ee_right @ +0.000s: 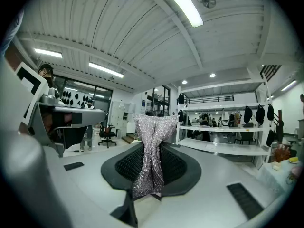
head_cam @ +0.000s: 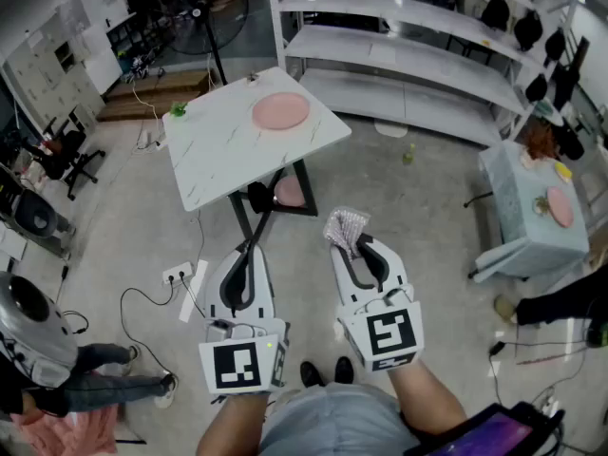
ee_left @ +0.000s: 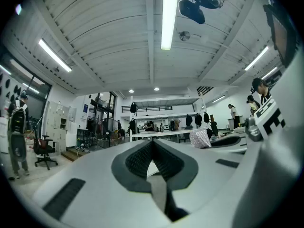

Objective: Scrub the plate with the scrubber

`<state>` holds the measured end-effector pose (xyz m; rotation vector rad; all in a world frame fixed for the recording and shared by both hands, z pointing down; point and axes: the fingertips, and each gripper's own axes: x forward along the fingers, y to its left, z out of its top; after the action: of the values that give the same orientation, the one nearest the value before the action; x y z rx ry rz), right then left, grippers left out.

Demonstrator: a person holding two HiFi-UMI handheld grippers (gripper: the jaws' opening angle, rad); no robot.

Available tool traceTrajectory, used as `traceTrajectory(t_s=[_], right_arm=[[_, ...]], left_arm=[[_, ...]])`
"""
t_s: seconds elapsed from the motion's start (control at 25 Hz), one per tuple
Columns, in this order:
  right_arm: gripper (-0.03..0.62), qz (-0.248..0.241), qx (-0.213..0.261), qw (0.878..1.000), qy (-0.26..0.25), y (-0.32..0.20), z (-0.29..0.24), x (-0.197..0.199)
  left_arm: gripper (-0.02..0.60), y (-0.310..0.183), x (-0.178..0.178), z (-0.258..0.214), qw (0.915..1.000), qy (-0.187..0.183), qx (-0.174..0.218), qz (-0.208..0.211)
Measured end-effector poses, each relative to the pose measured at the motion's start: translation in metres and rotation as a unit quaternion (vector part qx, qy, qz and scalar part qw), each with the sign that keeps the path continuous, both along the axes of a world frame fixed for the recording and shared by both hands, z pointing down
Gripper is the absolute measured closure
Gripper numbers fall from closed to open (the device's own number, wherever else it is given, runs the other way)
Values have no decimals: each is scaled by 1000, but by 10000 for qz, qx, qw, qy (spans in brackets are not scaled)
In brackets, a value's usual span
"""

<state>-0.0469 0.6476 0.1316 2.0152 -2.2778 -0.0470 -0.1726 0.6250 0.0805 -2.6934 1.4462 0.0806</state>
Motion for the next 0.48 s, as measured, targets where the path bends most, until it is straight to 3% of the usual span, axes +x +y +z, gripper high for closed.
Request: traceTrajectory(t_s=[0.48], right_arm=[[483,35,28,9999,-139,0,0,-5]], left_arm=[[575,-2,-6,6,9999,-3,-61,88]])
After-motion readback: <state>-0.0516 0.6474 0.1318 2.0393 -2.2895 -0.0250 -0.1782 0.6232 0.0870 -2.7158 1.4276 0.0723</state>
